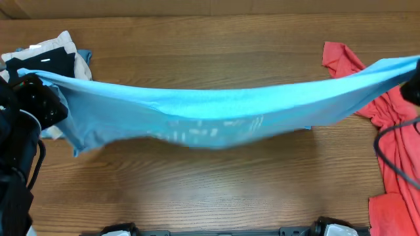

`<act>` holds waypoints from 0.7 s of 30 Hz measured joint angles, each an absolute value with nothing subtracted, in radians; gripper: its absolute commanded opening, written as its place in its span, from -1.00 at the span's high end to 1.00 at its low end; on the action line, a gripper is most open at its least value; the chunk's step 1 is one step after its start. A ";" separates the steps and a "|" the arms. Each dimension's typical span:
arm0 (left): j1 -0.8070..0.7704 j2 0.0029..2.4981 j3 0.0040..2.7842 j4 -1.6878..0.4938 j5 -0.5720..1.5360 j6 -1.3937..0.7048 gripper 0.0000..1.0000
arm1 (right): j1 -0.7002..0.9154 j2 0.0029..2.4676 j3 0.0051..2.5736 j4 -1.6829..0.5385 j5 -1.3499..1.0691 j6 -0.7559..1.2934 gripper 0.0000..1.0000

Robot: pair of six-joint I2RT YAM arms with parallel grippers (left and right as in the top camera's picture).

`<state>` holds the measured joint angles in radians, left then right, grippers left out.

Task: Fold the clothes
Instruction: 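Lift the T-shirt with both grippers and swing it forward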

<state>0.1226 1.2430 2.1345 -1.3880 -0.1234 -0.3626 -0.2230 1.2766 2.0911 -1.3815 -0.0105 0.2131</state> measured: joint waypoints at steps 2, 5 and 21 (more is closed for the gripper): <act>0.123 1.277 2.137 -1.376 -0.123 -0.363 0.92 | -0.223 1.325 2.092 -1.375 -0.010 0.212 0.92; 0.123 1.368 2.141 -1.341 -0.111 -0.362 0.92 | -0.223 1.437 2.092 -1.364 -0.010 0.212 0.92; 0.122 1.919 2.177 -0.582 0.215 -0.371 0.92 | -0.223 1.888 2.194 -0.984 -0.057 0.232 0.92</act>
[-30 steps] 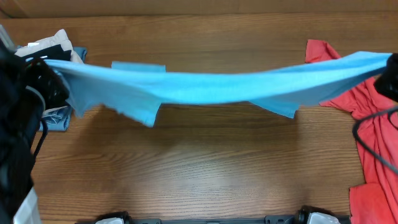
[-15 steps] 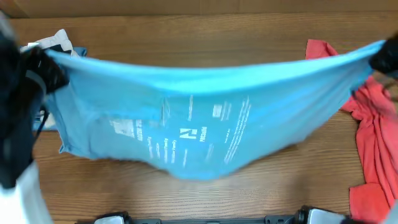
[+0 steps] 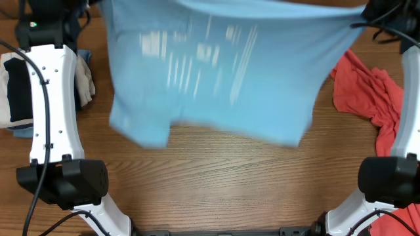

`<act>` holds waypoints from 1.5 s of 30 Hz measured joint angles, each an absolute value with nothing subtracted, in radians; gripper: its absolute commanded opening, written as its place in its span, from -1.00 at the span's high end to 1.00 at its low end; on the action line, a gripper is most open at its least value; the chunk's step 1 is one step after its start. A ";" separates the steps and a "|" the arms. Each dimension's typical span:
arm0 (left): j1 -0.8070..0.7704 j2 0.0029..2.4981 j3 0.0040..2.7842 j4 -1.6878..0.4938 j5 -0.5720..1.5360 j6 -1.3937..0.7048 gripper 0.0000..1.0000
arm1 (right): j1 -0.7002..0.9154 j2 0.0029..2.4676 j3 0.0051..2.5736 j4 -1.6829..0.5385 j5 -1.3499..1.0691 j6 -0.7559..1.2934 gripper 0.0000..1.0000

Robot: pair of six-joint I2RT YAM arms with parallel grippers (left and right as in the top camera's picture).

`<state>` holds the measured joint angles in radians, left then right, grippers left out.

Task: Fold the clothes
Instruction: 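Lift the T-shirt with both grippers and swing it forward, then lay the T-shirt flat on the table with both grippers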

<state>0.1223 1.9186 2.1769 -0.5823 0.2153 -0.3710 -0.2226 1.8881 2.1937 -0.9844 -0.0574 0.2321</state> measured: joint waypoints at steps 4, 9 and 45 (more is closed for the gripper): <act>0.123 1.905 2.366 -0.664 0.242 -0.355 0.92 | -0.223 1.869 2.384 -1.026 -0.053 0.232 0.92; 0.123 1.831 2.532 -0.925 0.251 -0.310 0.92 | -0.223 1.802 2.468 -1.202 -0.022 0.223 0.92; 0.123 1.885 1.444 -1.508 0.105 -0.183 0.91 | -0.316 1.943 1.582 -1.559 0.033 0.182 0.92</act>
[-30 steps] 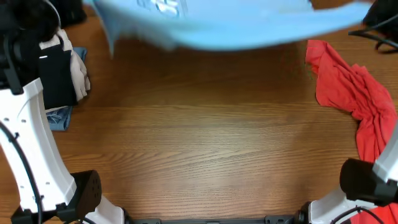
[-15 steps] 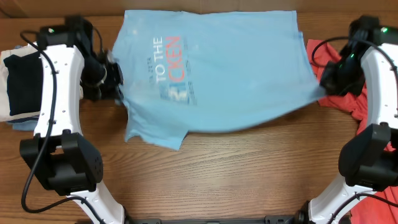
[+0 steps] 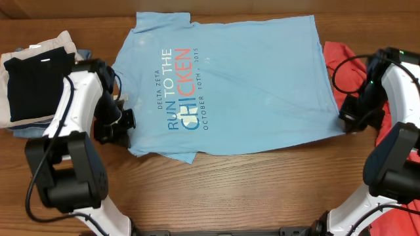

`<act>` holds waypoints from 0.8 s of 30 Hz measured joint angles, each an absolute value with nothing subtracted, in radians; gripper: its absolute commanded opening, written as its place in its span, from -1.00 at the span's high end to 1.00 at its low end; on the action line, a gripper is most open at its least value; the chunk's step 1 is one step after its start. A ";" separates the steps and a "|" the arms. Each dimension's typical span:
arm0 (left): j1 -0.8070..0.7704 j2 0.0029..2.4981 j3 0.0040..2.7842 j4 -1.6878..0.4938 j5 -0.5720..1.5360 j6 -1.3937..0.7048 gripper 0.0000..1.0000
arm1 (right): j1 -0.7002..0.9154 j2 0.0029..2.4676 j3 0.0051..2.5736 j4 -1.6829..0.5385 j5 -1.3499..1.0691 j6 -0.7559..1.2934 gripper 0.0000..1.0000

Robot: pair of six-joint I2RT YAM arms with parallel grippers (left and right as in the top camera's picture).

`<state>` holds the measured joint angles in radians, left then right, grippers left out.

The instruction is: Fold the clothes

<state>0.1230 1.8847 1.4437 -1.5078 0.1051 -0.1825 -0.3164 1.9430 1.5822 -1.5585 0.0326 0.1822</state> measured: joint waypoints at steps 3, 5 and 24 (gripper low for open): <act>0.139 1.807 1.377 -1.466 0.090 -0.204 0.92 | -0.334 1.938 1.527 -1.538 0.033 0.183 0.92; 0.154 1.742 1.337 -1.456 0.078 -0.215 0.92 | -0.339 1.928 1.486 -1.527 0.033 0.183 0.92; 0.278 1.421 1.211 -1.362 0.050 -0.276 0.92 | -0.339 1.647 1.338 -1.400 0.003 0.209 0.92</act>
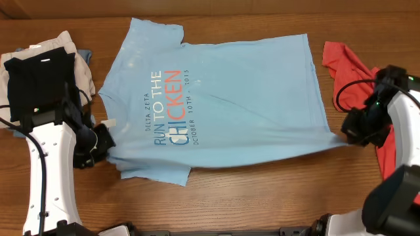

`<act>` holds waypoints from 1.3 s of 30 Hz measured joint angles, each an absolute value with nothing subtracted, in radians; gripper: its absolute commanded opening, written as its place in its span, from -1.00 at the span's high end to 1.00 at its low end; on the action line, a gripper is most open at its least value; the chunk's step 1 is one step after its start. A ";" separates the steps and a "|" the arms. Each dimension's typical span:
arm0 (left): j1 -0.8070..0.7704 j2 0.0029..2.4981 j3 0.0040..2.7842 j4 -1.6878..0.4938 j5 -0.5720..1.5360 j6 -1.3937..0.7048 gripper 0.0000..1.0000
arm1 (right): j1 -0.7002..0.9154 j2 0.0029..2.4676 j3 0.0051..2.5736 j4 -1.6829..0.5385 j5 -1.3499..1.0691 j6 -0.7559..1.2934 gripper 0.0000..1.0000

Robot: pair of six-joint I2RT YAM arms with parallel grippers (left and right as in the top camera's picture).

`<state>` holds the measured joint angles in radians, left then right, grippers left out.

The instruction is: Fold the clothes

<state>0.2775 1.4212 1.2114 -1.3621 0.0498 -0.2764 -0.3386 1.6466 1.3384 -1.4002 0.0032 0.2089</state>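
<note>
A light blue T-shirt (230,98) lies spread flat on the wooden table, print side up, with its collar and sleeves to the left and its hem to the right. My left gripper (100,142) is at the shirt's near left edge, by the near sleeve, and seems shut on the fabric there. My right gripper (346,134) is at the near hem corner, and the cloth is drawn out to a point toward it. The wrists hide the fingertips of both grippers from above.
A stack of folded clothes (39,75), black on top of beige, sits at the far left of the table. A crumpled red garment (348,62) lies at the right, partly under the right arm. The wooden table (249,196) shows bare wood along its near side.
Both grippers have moved toward the near edge, the left one also outward. The shirt has shifted with them. It now lies slightly skewed, with its near hem corner stretched toward the right gripper.
First the blue shirt hung stretched in the air between both grippers. Then it was swung up over the far part of the table. After that it lay flat, print up, with a gripper at each near corner. Now it lies a little nearer.
</note>
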 measured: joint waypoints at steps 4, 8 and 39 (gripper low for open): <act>0.278 1.421 1.210 -1.262 0.080 -0.290 0.92 | -0.330 1.643 1.336 -1.320 -0.027 0.208 0.92; 0.278 1.426 1.209 -1.186 0.093 -0.318 0.92 | -0.296 1.643 1.336 -1.240 -0.045 0.208 0.92; 0.275 1.671 1.208 -0.792 0.110 -0.346 0.92 | -0.214 1.832 1.335 -0.847 -0.056 0.206 0.92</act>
<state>0.2749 1.6714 1.2079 -0.7921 0.1104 -0.3458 -0.2142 1.8324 1.3346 -0.8467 -0.0563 0.2062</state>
